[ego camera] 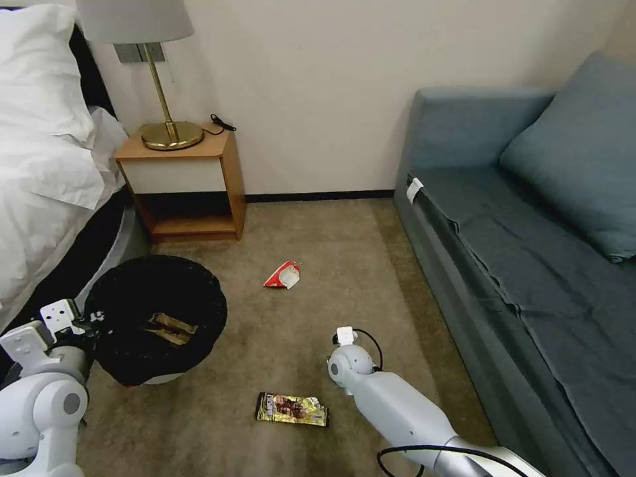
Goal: Pick up the trash bin, then pick up the garbage on the floor and place it into the trash bin.
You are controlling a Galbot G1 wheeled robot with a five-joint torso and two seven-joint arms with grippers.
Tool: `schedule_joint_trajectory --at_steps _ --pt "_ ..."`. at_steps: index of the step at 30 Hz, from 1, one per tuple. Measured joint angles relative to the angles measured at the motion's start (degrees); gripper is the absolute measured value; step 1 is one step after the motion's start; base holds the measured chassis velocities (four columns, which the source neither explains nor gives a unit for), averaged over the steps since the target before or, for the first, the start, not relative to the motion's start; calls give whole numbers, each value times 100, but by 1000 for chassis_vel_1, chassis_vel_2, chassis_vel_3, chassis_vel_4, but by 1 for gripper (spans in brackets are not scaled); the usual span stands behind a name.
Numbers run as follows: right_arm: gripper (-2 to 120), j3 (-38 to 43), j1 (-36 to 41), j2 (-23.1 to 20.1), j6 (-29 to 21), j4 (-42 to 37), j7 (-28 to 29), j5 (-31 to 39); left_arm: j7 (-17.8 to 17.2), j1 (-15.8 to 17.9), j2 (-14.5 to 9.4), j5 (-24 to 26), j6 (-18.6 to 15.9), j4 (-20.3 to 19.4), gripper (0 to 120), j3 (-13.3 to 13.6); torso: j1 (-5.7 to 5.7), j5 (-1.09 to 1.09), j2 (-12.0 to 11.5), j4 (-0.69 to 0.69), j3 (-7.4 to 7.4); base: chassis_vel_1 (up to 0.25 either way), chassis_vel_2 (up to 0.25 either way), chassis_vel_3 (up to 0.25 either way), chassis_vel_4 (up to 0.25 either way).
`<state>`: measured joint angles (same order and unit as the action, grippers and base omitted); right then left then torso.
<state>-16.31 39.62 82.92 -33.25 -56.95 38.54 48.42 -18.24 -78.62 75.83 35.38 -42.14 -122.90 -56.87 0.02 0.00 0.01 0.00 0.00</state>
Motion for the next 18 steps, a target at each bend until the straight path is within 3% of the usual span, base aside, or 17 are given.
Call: schedule_joint_trajectory --at_steps 8,10,13,15,17,18 --pt "31 60 94 -25 22 -81 -47 -176 5 -88 -18 50 0 -72 4 -50 0 0 0 1 0 0 0 0 0" --pt "30 66 126 -66 27 -156 -48 -199 6 -94 -17 51 0 -82 4 -49 0 1 0 1 0 0 0 0 0" --pt "21 95 200 -394 53 -938 29 -130 8 -98 -17 55 0 -86 4 -28 0 1 0 -1 0 0 0 0 0" --pt "20 97 198 -446 71 -1071 38 -124 9 -96 -17 56 0 -87 4 -24 0 1 0 -1 0 0 0 0 0" --pt "19 120 105 -793 129 -2072 51 -25 11 -77 -8 60 0 -87 4 12 0 1 0 -1 0 0 0 0 0" --pt "19 120 105 -793 129 -2072 51 -25 11 -77 -8 60 0 -87 4 12 0 1 0 -1 0 0 0 0 0"
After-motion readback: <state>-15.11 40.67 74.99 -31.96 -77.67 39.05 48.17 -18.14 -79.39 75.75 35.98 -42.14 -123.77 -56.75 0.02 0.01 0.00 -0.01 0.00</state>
